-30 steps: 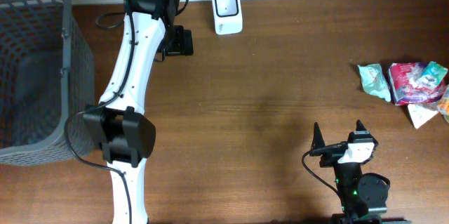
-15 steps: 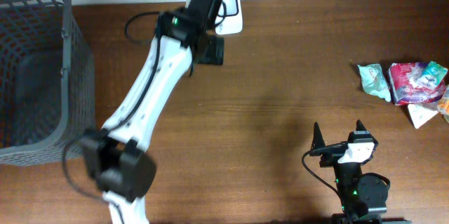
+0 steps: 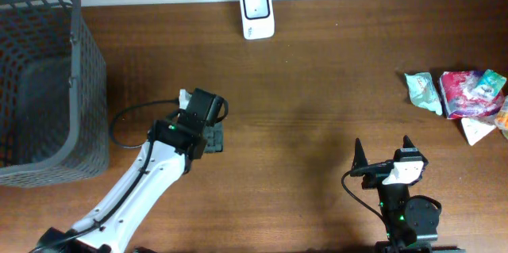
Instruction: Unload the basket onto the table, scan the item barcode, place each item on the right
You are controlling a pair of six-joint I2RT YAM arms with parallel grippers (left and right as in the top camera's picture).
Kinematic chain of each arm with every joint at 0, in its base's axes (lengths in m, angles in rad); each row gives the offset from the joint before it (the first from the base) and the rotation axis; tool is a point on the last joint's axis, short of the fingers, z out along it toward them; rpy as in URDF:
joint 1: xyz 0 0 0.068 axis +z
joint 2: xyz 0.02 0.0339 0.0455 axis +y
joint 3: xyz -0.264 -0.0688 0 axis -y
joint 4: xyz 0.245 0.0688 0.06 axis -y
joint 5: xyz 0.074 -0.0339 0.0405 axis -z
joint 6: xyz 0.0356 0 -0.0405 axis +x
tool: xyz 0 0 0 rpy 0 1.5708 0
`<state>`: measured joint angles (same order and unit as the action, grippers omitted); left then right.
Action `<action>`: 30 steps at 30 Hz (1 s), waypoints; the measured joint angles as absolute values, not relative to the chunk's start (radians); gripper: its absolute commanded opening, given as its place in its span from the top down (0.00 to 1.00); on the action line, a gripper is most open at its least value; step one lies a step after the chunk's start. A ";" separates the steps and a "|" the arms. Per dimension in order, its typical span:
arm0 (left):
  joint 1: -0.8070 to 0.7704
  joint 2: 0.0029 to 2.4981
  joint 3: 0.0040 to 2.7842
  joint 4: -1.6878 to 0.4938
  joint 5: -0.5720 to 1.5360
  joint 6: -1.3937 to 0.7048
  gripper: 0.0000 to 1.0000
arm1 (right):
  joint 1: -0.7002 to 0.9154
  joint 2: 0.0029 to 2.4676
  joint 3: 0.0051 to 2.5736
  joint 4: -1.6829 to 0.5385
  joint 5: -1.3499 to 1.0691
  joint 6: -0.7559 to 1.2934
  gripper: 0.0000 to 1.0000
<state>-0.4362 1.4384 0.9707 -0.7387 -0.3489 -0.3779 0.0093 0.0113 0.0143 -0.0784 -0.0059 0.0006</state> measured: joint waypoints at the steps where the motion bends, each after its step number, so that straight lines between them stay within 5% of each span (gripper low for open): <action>1: -0.436 1.438 0.965 -0.722 -0.348 -0.384 0.01 | 0.009 0.011 0.014 -0.078 -0.006 0.001 0.01; 12: -0.436 1.320 0.947 -0.620 -0.313 -0.389 0.01 | 0.009 0.011 0.014 -0.078 -0.006 0.000 0.01; 22: -0.436 0.621 0.545 -0.447 -0.246 -0.389 0.01 | 0.009 0.010 0.014 -0.078 -0.006 0.001 0.01; 30: -0.436 0.537 0.353 -0.279 -0.237 -0.389 0.01 | 0.009 0.010 0.014 -0.078 -0.006 0.000 0.01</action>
